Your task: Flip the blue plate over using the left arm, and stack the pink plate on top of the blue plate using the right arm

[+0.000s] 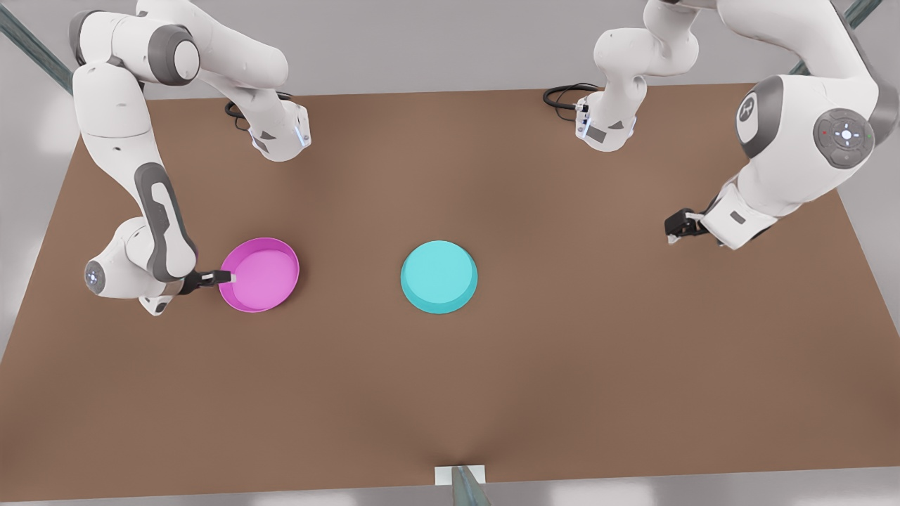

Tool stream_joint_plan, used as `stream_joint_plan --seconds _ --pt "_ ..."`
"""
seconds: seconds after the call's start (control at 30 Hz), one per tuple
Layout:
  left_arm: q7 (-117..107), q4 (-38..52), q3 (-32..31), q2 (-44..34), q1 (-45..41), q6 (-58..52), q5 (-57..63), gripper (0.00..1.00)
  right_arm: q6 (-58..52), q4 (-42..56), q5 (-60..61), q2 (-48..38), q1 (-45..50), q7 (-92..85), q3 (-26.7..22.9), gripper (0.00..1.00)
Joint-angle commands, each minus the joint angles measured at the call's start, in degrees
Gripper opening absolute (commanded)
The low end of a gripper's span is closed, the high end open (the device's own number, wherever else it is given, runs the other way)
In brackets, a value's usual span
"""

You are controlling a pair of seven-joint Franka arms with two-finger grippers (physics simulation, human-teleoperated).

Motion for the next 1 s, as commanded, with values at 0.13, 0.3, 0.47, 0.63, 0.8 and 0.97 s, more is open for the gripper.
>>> stream_joint_plan --seconds 0.13,0.3,0.47,0.63,0.8,0.97 --pt "-1.5 -0.4 0.1 -1.3 -0.1 -1.5 0.3 1.0 0.3 0.1 -0.1 0.1 0.0 0.0 0.0 0.48" --pt "-1.0 -5.0 0.3 -5.5 -0.1 -0.8 0.3 1.0 1.7 0.3 -0.1 1.1 0.4 0.0 0.0 0.48" --pt "-1.1 -4.8 0.2 -5.3 -0.1 -0.7 0.2 1.0 1.6 0.5 -0.1 1.2 0.3 -0.1 0.0 0.36" --pt "-1.1 -4.8 0.2 -5.2 -0.1 -0.7 0.2 1.0 1.7 0.6 -0.1 1.4 0.4 -0.1 0.0 0.35" --pt "-1.2 -4.7 0.2 -5.3 -0.1 -1.1 0.1 1.0 1.7 1.1 -0.1 1.6 0.4 0.0 0.0 0.29" --pt "-1.2 -4.8 0.2 -5.1 -0.1 -1.0 0.1 1.0 1.7 1.5 -0.2 2.4 0.4 -0.1 0.0 0.27"
